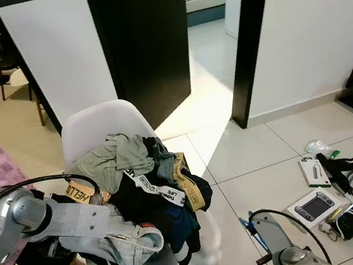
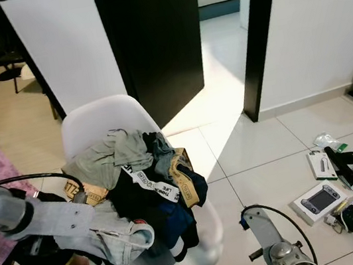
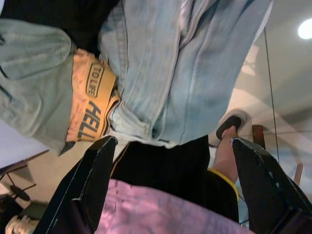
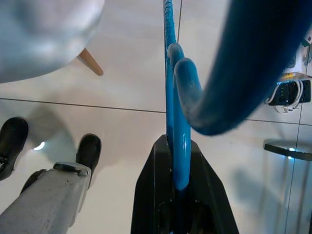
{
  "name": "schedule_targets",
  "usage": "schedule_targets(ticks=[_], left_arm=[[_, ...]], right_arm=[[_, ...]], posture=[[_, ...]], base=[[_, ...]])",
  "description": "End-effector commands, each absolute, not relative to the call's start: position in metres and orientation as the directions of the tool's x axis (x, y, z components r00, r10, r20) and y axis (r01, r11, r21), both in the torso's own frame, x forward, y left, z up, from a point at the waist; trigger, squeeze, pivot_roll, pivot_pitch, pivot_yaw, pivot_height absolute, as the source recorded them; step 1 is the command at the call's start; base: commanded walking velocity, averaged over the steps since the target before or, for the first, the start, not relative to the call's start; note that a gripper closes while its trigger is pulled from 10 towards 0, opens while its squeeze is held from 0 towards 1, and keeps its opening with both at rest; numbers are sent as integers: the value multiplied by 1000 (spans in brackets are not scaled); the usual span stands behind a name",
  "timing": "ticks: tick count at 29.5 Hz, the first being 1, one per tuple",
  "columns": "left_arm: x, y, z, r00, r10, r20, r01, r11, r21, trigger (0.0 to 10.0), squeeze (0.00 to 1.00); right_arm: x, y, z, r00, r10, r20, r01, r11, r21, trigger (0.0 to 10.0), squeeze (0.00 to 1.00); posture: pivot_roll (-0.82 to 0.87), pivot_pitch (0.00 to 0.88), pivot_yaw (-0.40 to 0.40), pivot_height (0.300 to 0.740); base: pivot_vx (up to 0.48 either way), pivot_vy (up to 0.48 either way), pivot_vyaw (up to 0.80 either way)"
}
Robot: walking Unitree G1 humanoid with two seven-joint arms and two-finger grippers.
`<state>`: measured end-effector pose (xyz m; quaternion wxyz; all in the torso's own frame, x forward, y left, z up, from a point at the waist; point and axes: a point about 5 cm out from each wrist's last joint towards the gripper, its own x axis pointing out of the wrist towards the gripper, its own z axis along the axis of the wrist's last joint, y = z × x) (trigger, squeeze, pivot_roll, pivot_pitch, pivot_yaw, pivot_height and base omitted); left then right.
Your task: Hang hanger
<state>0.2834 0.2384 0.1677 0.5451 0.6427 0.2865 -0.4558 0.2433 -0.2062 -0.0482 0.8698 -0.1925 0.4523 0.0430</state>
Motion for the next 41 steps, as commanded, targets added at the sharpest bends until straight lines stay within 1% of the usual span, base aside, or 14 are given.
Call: schedule_targets(ticks=[1,8,12,15,17,18,21,22,23,24,26,27,36,41], left_arm=[[285,236,161,411,-123,-903,866,-258,429,10000,0],[286,236,157,416,-120,-902,865,-254,433,10000,0],[293,237,146,444,-121,-888,850,-257,460,10000,0],[293,237,146,444,-121,-888,850,-257,460,10000,0],[300,238,139,483,-118,-868,832,-249,496,10000,0],[300,238,139,483,-118,-868,832,-249,496,10000,0],[305,240,133,509,-109,-854,818,-250,519,10000,0],[308,241,131,532,-105,-840,804,-249,540,10000,0],[308,241,131,532,-105,-840,804,-249,540,10000,0],[314,241,129,570,-104,-815,780,-243,577,10000,0],[314,241,129,570,-104,-815,780,-243,577,10000,0],[316,241,128,583,-107,-805,772,-236,590,10000,0],[317,244,121,594,-103,-798,765,-235,600,10000,0],[314,246,114,581,-102,-807,776,-228,588,10000,0]], right_arm=[[243,-205,-48,589,-100,-802,-244,924,-295,10000,0],[244,-205,-48,590,-101,-801,-241,925,-295,10000,0],[244,-205,-48,592,-102,-800,-239,925,-295,10000,0],[244,-205,-48,592,-102,-800,-239,925,-295,10000,0],[244,-206,-48,592,-103,-799,-239,925,-296,10000,0],[244,-206,-48,592,-103,-799,-239,925,-296,10000,0],[244,-206,-48,593,-103,-799,-238,925,-296,10000,0],[244,-206,-48,592,-103,-799,-238,925,-296,10000,0],[244,-206,-48,592,-103,-799,-238,925,-296,10000,0],[244,-206,-48,592,-103,-799,-238,925,-296,10000,0],[244,-206,-48,592,-103,-799,-238,925,-296,10000,0],[244,-206,-48,592,-103,-799,-238,925,-296,10000,0],[243,-206,-48,592,-104,-799,-240,924,-298,10000,0],[243,-206,-48,592,-103,-799,-241,923,-298,10000,0]], posture=[[73,0,11,740],[72,0,12,740],[67,0,18,740],[67,0,18,740],[64,0,20,740],[64,0,20,740],[63,0,20,740],[60,0,20,740],[60,0,20,740],[60,0,20,740],[60,0,20,740],[58,0,22,740],[56,0,23,740],[56,0,21,740]], base=[[0,0,0],[0,0,0],[0,0,0],[0,0,0],[0,0,0],[0,0,0],[0,0,0],[0,0,0],[0,0,0],[0,0,0],[0,0,0],[0,0,0],[0,0,0],[0,0,0]])
